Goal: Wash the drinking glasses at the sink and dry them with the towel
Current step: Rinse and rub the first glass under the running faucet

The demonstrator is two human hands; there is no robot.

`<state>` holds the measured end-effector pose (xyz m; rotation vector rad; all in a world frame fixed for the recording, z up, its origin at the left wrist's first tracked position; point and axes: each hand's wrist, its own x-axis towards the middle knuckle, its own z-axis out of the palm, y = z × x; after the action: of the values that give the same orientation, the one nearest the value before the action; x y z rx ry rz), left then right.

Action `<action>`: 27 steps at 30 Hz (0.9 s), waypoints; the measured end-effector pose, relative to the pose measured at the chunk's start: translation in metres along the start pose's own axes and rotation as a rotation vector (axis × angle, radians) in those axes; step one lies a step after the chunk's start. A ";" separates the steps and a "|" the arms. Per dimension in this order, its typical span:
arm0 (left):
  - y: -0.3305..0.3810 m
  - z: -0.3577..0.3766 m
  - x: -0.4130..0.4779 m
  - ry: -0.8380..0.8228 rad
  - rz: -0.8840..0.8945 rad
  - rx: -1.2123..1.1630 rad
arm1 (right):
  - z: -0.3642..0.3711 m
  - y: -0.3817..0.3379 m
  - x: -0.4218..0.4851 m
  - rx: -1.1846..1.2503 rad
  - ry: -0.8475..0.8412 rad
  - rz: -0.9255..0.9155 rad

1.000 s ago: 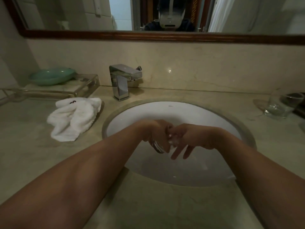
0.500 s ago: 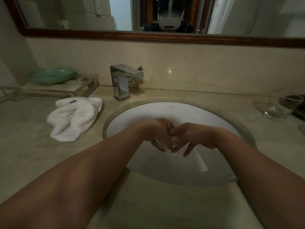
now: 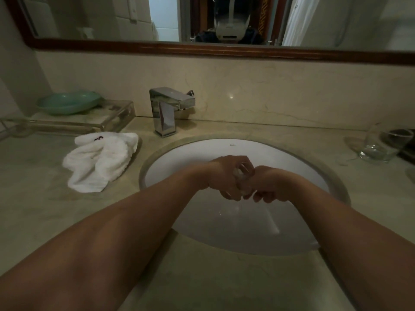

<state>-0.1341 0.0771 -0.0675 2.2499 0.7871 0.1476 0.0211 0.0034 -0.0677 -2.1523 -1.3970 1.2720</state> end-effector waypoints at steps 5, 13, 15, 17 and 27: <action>-0.009 0.005 0.005 0.002 0.051 -0.130 | -0.003 0.003 0.006 0.100 0.094 0.066; -0.009 -0.012 -0.001 -0.016 -0.199 -0.642 | -0.005 -0.001 0.004 0.657 -0.121 0.023; -0.005 -0.006 -0.002 -0.016 -0.238 -0.619 | -0.005 -0.001 0.004 0.648 -0.158 0.016; -0.001 -0.004 -0.003 0.001 -0.217 -0.589 | -0.005 0.000 0.001 0.564 -0.161 -0.006; 0.007 0.001 -0.004 0.078 -0.133 -0.391 | -0.003 0.007 0.010 0.330 -0.027 0.012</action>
<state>-0.1334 0.0698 -0.0629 1.8281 0.8640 0.3006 0.0285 0.0088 -0.0754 -1.9290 -1.0945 1.4274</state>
